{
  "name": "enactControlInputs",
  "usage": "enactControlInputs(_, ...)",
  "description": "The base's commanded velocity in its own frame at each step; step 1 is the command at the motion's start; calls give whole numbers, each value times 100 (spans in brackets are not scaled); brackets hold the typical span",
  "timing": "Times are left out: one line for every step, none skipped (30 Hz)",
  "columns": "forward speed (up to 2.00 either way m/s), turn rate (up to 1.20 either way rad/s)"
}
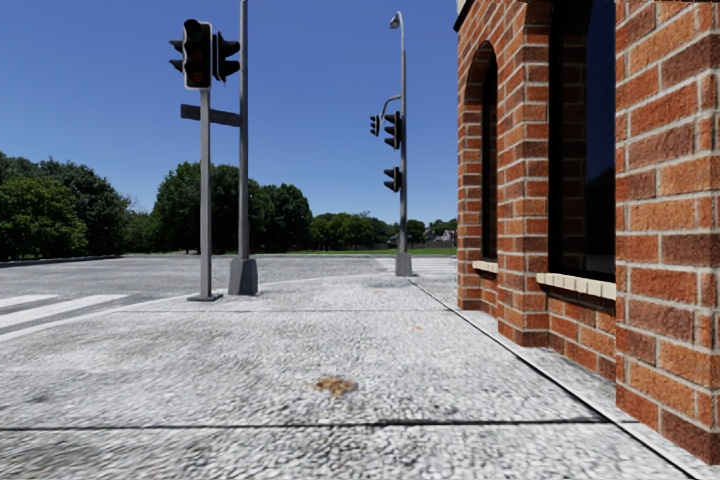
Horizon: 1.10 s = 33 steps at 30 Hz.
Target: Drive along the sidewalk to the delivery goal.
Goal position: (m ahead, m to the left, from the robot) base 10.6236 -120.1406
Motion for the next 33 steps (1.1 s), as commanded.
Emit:
enactControlInputs(200, 0)
enactControlInputs(200, 0)
enactControlInputs(200, 0)
enactControlInputs(200, 0)
enactControlInputs(200, 0)
enactControlInputs(200, 0)
enactControlInputs(200, 0)
enactControlInputs(200, 0)
enactControlInputs(200, 0)
enactControlInputs(200, 0)
enactControlInputs(200, 0)
enactControlInputs(200, 0)
enactControlInputs(200, 0)
enactControlInputs(200, 0)
enactControlInputs(200, 0)
enactControlInputs(200, 0)
enactControlInputs(200, 0)
enactControlInputs(200, 0)
enactControlInputs(200, 0)
enactControlInputs(200, 0)
enactControlInputs(200, 0)
enactControlInputs(200, 0)
enactControlInputs(200, 0)
enactControlInputs(200, 0)
enactControlInputs(200, 0)
enactControlInputs(200, 0)
enactControlInputs(200, 0)
enactControlInputs(200, 0)
enactControlInputs(200, 0)
enactControlInputs(200, 0)
enactControlInputs(200, 0)
enactControlInputs(200, 0)
enactControlInputs(200, 0)
